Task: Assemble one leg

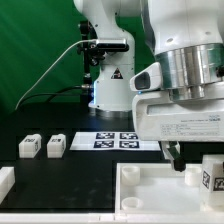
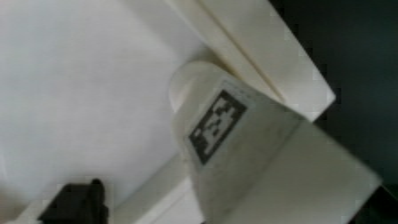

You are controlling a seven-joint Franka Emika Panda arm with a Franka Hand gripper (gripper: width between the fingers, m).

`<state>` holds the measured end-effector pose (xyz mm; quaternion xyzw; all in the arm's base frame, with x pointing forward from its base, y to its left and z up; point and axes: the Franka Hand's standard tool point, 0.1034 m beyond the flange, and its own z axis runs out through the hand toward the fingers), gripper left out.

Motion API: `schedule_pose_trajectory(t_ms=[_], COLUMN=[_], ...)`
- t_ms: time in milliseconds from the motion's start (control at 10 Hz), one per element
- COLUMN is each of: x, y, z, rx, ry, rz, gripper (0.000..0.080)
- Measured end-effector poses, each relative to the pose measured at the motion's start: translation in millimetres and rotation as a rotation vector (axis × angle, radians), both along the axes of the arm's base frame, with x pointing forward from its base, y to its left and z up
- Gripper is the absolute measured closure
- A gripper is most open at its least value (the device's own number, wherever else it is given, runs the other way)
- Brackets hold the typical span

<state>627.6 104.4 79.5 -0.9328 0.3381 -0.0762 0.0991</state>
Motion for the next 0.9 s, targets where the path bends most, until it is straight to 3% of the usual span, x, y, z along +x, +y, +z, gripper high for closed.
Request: schedule_pose_trajectory(t_ms=[100,200,300,400,600,700,800,900], x=[1.5,4.1,5.2,4.4,2.6,3.5,3.2,3.1], y=[15.1,17.8,19.4,19.3,13.9,14.3,14.1,14.1], z=[11.2,14.0,11.4,5.7,-12.7,-11.4,-12.3,-12.5], rx=[-0.046,-0.07,-0.142,-0.182,-0.177,-0.178,-0.177,-0.177], ry=[0.005,-0.004,-0.021,-0.018,0.006,0.003,0.005,0.005], rz=[0.18,0.291,0.598,0.791,0.797,0.796,0.796,0.796], gripper=[0.0151,0.0151,0.0151,0.0151,0.0151,0.0242,0.0242,0.0494])
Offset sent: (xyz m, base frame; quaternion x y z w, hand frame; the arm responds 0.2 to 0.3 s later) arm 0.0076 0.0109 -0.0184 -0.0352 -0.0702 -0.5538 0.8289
